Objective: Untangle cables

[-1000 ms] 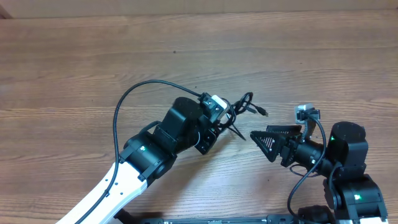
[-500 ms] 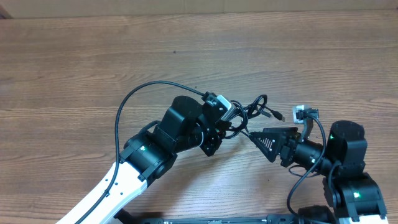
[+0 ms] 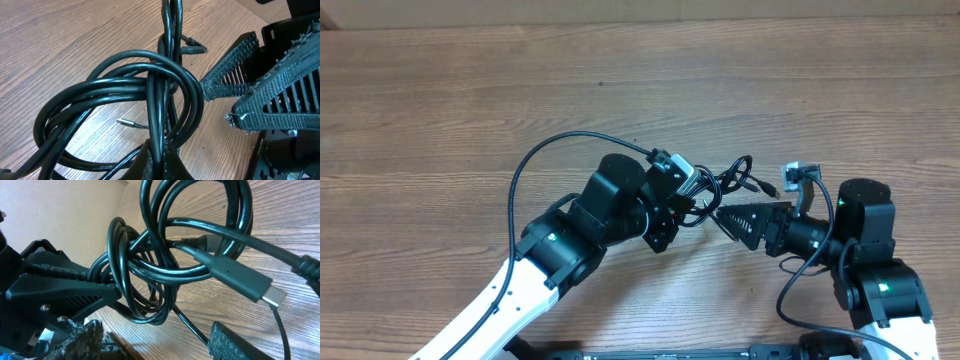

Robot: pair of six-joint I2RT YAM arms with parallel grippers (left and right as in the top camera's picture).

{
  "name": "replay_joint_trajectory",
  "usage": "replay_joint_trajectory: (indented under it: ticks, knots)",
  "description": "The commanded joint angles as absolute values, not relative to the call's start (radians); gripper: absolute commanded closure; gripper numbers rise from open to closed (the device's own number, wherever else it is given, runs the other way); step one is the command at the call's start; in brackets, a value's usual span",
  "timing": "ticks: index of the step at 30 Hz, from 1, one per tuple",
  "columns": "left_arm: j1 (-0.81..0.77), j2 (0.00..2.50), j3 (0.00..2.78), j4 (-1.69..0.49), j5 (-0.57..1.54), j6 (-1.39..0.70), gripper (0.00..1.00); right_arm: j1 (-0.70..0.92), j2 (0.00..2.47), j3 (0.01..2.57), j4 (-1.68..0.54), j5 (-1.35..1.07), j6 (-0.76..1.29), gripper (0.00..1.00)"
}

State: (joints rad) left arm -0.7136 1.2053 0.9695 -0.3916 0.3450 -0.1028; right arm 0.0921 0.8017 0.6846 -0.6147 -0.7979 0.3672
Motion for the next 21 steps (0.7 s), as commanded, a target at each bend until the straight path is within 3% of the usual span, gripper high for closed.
replay_joint_trajectory:
  ticks: [1,21]
  knots:
    - [-0.723,1.216,0.990,-0.379,0.364,-0.113,0.96,0.090,0.810,0.720,-0.604,-0.810,0.371,0.34]
    - [-0.723,1.229,0.990,-0.355,0.367,-0.113,0.96,0.091,0.811,0.720,-0.603,-0.834,0.371,0.34]
